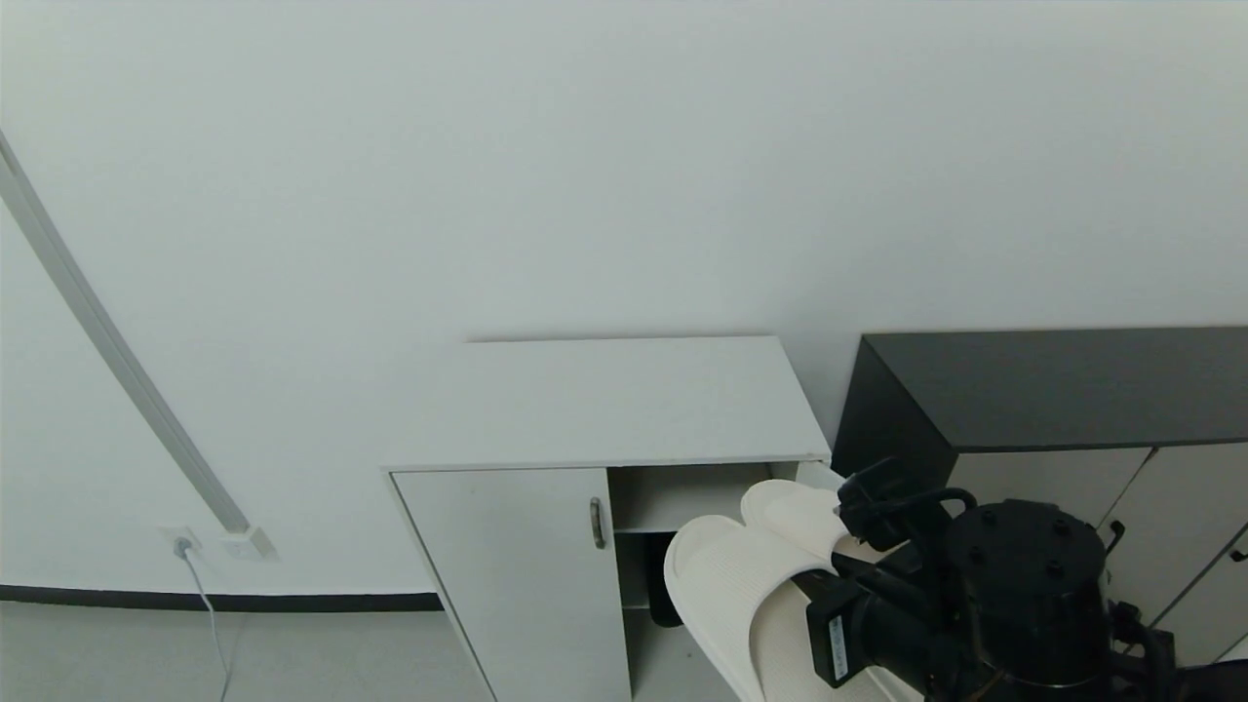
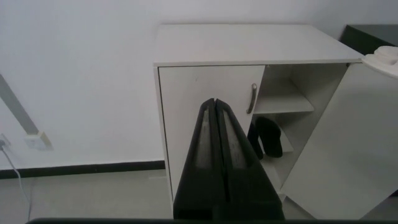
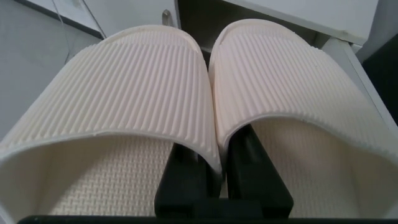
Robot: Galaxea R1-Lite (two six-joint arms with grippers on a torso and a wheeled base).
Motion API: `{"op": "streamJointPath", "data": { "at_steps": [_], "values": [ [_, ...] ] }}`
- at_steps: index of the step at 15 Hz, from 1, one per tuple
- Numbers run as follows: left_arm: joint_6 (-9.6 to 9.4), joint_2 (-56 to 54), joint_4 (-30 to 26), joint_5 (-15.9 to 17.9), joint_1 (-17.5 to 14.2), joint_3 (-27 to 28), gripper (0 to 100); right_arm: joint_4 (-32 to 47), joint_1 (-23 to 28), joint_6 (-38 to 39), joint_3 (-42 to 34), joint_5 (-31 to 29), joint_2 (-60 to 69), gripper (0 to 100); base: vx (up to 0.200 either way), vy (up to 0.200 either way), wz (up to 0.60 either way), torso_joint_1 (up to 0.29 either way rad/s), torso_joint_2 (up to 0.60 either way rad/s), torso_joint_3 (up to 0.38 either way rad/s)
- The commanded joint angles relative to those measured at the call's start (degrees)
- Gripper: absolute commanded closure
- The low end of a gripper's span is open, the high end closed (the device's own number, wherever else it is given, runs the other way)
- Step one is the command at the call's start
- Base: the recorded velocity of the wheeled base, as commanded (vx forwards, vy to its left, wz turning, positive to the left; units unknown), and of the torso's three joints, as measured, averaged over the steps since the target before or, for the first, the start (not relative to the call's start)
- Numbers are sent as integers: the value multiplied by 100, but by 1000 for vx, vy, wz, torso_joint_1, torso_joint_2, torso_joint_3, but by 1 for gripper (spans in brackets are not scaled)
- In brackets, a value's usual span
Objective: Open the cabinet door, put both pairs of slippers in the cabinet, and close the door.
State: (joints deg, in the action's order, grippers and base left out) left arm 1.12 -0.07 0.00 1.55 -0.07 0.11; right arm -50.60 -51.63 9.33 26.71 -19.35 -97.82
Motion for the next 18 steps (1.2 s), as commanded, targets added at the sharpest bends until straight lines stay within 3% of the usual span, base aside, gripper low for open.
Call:
{"op": "streamJointPath", "data": {
  "at_steps": [1,12,18],
  "values": [
    [2,7,0,-5,-1,-2,100,-2,-5,-1,1,1,-9,100,0,0,0,0,0,0],
    [11,7,0,-5,-1,-2,100,-239,-14,-10,-96,19,-124,100,0,0,0,0,0,0],
    [11,7,0,-5,7,-2,100,-239,-14,-10,-113,19,-159,100,0,0,0,-137,313,171]
  ]
}}
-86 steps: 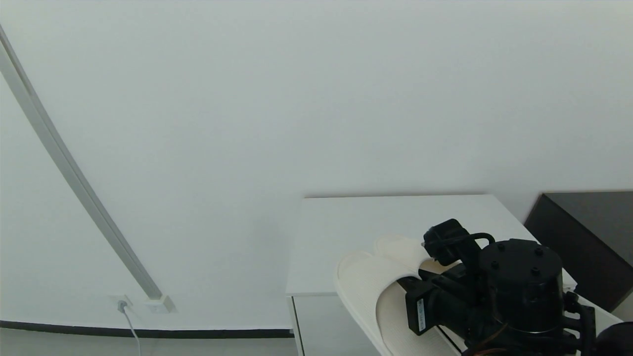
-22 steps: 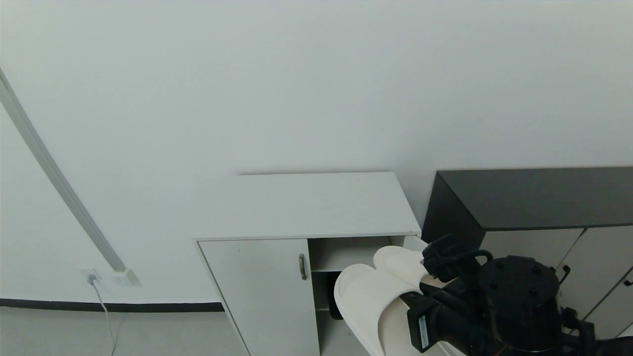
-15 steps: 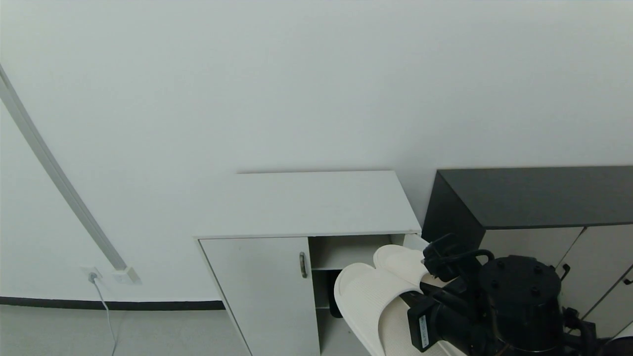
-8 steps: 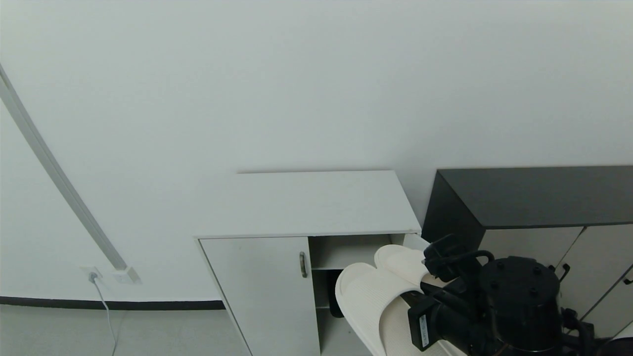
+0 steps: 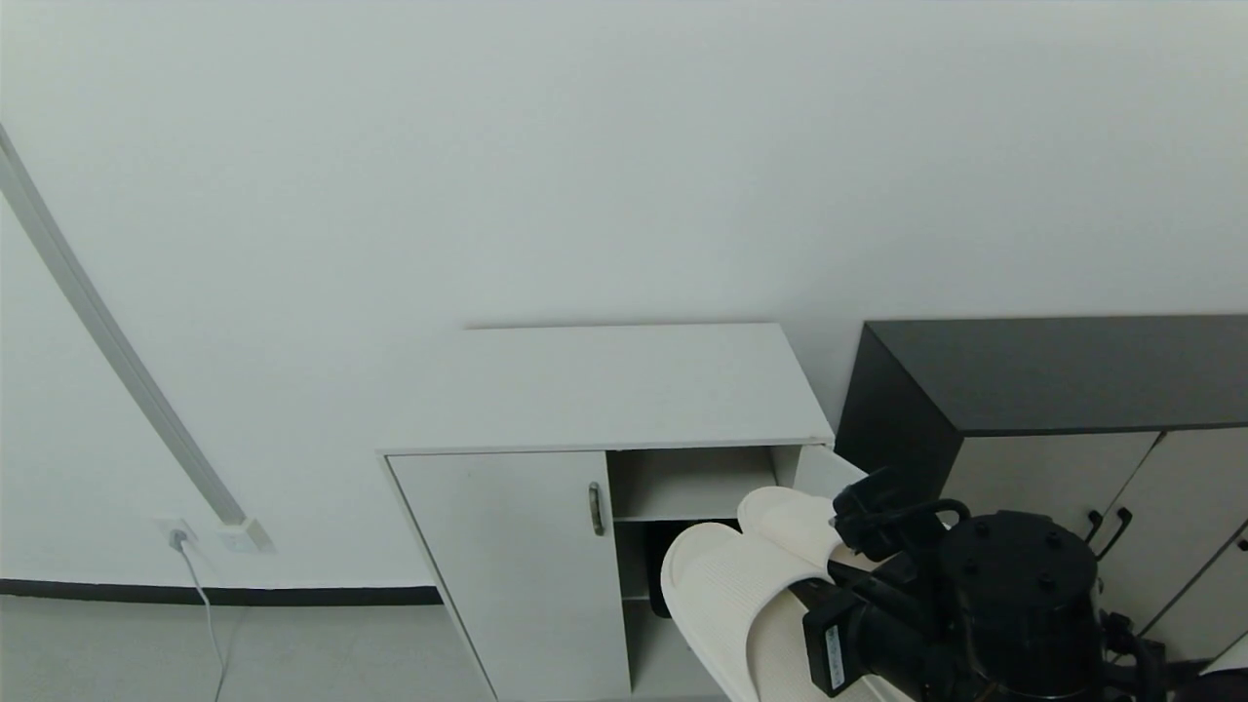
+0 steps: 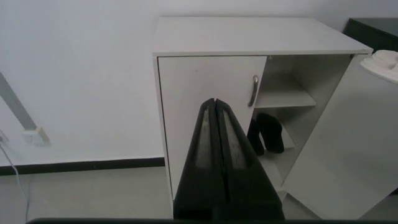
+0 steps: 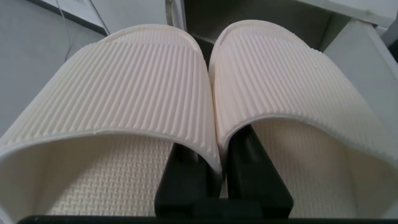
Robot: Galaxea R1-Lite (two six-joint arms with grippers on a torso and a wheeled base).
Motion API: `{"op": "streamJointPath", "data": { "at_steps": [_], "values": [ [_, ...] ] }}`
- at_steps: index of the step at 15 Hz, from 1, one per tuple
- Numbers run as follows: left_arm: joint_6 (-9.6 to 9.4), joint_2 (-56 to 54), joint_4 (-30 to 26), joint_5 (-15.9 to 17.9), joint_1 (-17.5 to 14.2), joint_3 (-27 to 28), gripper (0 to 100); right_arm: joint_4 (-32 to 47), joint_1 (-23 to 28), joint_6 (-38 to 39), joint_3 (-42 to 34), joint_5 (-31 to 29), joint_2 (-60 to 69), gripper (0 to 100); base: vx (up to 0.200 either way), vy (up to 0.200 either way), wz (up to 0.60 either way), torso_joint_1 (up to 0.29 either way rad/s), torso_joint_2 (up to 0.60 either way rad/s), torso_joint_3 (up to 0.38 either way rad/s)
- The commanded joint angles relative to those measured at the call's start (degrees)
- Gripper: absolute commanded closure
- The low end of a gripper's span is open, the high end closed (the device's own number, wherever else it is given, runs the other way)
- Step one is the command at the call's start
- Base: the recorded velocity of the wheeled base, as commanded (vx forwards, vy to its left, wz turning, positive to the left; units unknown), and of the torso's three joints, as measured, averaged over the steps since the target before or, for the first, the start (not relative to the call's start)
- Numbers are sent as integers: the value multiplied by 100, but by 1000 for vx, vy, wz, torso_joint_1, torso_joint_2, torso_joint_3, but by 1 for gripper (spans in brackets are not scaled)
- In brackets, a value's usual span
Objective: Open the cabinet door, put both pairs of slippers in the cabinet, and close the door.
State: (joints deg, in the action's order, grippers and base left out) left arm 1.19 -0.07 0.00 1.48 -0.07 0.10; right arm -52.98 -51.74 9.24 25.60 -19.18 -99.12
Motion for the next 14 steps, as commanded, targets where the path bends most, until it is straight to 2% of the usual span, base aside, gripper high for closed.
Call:
{"op": "streamJointPath", "data": {
  "at_steps": [1,9,14],
  "values": [
    [4,7,0,2,7,-1,100,-2,-3,-1,-2,2,-37,100,0,0,0,-149,339,193],
    [4,7,0,2,-1,-1,100,-2,-12,-1,-11,2,-46,100,0,0,0,-165,375,211],
    [4,7,0,2,-1,-1,100,-2,-12,-1,-11,2,-46,100,0,0,0,-219,530,300]
  ]
}}
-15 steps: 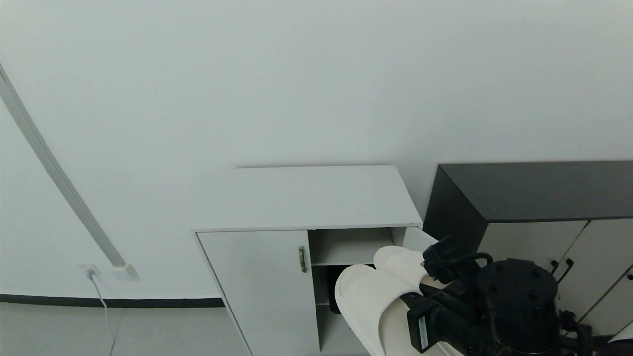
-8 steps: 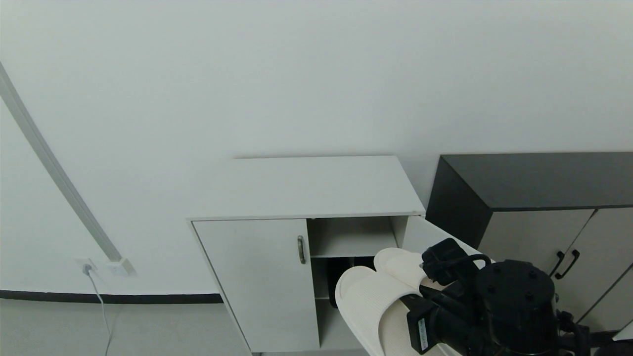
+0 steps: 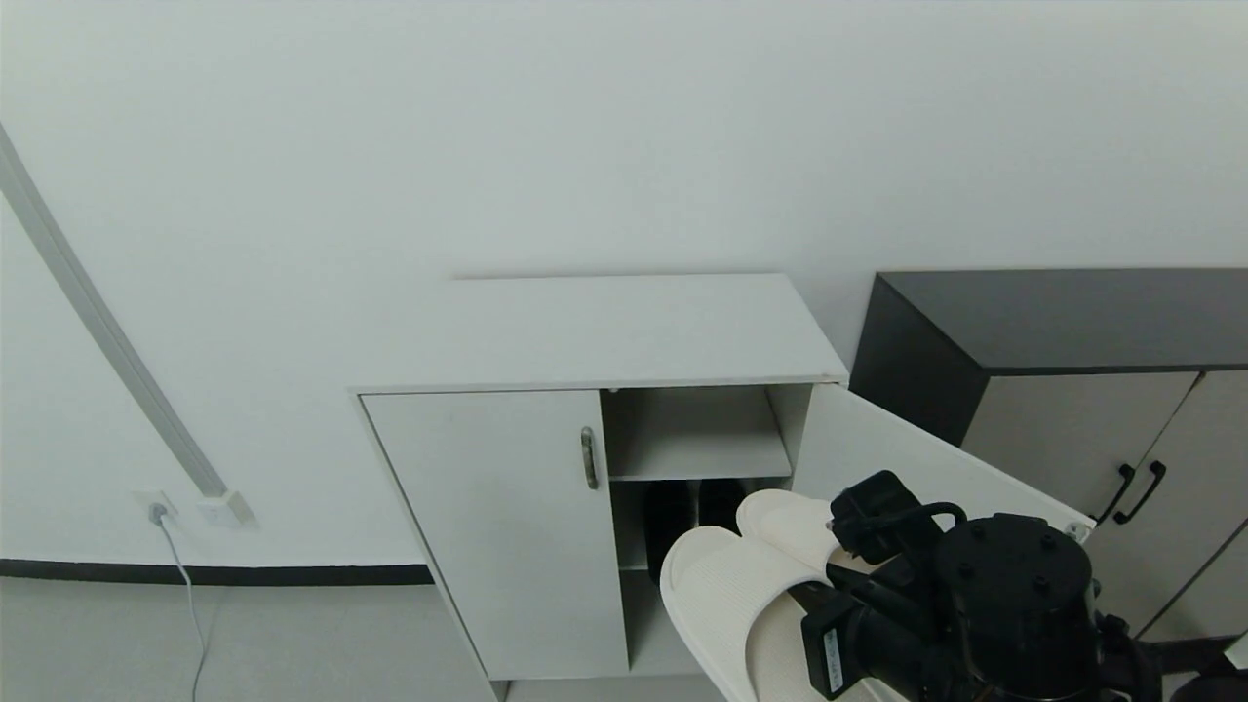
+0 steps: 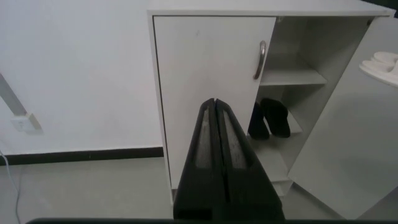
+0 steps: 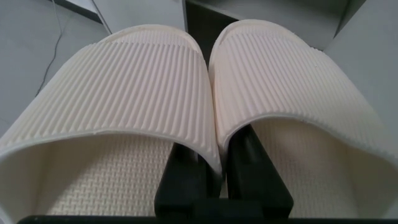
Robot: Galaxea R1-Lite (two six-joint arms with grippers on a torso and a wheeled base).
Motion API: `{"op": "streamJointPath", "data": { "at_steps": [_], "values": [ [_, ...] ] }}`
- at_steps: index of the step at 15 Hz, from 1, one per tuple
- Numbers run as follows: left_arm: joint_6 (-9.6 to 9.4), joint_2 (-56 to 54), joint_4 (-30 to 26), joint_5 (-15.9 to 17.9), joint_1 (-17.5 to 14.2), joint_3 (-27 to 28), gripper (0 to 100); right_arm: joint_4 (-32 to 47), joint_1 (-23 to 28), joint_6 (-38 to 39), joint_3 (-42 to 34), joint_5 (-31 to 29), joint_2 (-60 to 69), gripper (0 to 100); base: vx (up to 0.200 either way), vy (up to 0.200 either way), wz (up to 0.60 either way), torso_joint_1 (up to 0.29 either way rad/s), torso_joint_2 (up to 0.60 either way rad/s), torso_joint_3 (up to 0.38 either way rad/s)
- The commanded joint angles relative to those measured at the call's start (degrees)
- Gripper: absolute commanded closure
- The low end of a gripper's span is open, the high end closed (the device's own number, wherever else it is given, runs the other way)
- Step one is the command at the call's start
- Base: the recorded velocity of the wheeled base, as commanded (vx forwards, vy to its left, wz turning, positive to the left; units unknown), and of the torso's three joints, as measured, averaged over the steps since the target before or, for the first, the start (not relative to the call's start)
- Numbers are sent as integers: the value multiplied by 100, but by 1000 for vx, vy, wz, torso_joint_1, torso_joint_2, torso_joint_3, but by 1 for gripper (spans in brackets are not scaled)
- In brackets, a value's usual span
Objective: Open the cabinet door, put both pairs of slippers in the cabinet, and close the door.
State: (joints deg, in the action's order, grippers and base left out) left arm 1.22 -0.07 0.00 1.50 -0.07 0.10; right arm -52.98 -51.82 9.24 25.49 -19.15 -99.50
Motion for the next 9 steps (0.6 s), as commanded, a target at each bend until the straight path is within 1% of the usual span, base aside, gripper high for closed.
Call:
{"op": "streamJointPath", "data": {
  "at_steps": [1,7,9],
  "values": [
    [1,7,0,-1,-1,-1,100,-2,-3,-1,0,-1,-8,100,0,0,0,-227,544,325],
    [1,7,0,-1,7,-1,100,-11,-3,-1,-18,-1,10,100,0,0,0,-202,532,317],
    [1,7,0,-1,-1,-1,100,-186,-12,-10,-27,-18,18,100,0,0,0,-183,505,325]
  ]
}}
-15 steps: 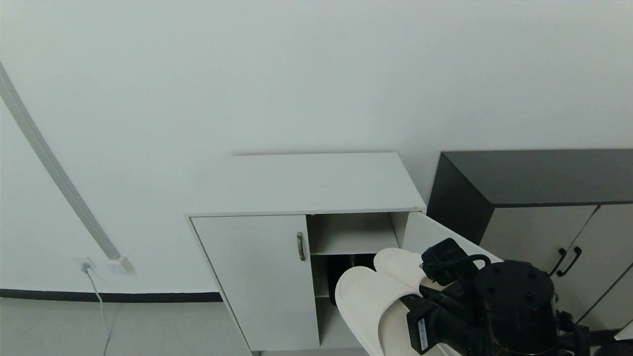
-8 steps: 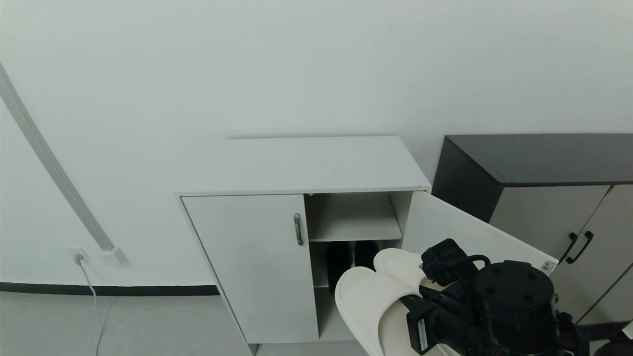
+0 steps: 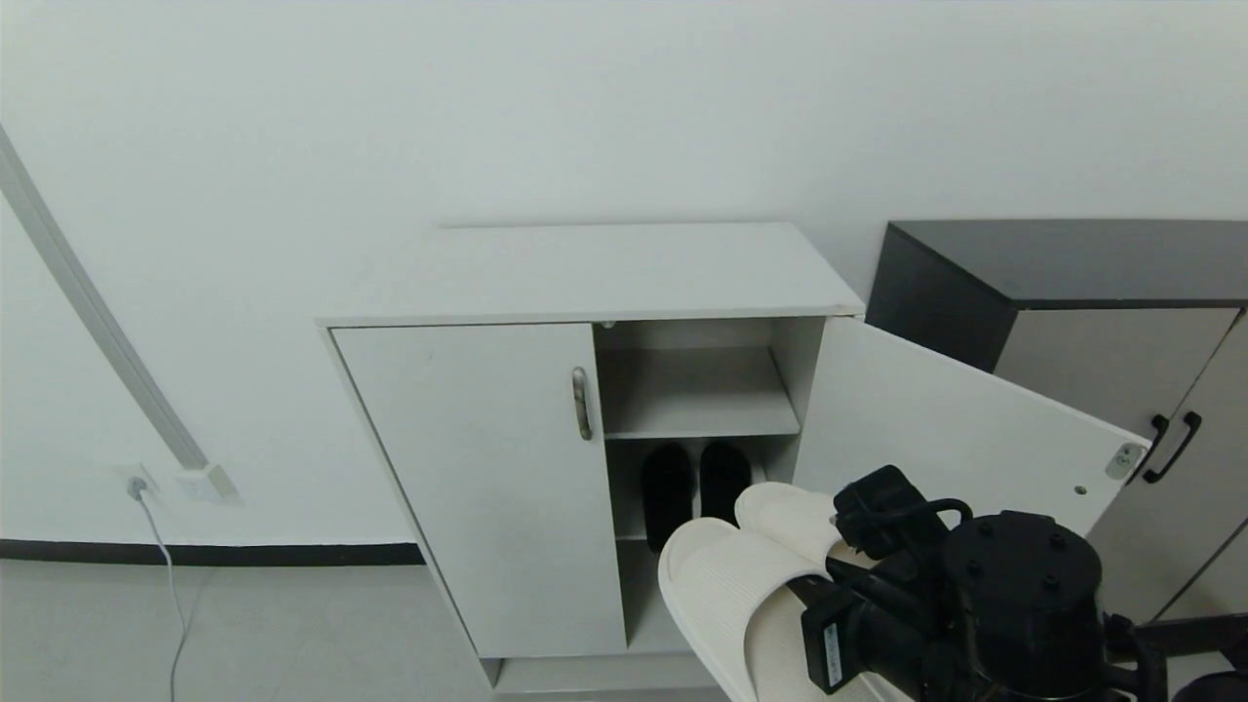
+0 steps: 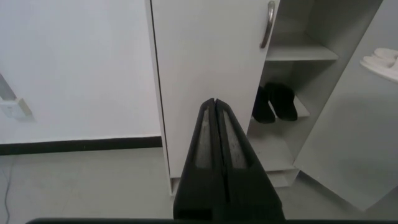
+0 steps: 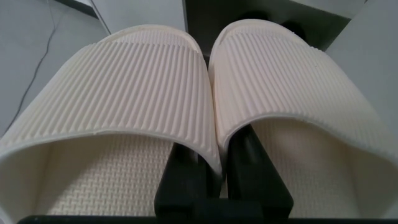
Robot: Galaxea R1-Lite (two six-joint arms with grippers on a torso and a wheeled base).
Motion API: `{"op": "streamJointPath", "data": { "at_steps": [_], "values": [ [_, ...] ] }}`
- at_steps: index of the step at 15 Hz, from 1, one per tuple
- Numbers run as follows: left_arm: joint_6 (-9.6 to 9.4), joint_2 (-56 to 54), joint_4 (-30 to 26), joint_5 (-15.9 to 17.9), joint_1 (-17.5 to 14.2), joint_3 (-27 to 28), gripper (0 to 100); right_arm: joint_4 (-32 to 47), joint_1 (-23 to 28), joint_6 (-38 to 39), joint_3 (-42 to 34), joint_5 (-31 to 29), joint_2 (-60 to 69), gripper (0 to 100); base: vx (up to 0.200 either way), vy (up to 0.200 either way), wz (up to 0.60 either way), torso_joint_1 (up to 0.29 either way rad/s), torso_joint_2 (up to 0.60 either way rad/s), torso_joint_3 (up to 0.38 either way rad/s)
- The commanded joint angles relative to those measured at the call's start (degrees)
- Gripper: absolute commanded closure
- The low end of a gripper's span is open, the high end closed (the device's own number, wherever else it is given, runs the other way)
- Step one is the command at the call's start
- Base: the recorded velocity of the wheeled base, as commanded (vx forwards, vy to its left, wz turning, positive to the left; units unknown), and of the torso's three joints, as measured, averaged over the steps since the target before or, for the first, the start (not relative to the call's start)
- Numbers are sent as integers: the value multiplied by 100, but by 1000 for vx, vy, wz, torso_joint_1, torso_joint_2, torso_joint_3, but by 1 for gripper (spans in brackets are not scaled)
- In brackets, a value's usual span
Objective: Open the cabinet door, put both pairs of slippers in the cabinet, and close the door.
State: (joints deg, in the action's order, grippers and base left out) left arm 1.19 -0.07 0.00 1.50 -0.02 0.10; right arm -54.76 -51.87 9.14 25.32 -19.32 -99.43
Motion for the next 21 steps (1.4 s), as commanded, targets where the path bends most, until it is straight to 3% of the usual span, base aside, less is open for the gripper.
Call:
{"op": "streamJointPath", "data": {
  "at_steps": [1,16,21],
  "values": [
    [4,7,0,-1,-6,-1,100,-70,-7,0,-45,-1,-7,100,0,0,0,-163,500,325],
    [4,7,0,8,-6,-1,100,-87,-16,-9,-45,-1,-51,100,0,0,0,-97,461,356],
    [4,7,0,8,-6,-1,100,-87,-7,-9,-53,-1,-86,100,0,0,0,1,28,22]
  ]
}}
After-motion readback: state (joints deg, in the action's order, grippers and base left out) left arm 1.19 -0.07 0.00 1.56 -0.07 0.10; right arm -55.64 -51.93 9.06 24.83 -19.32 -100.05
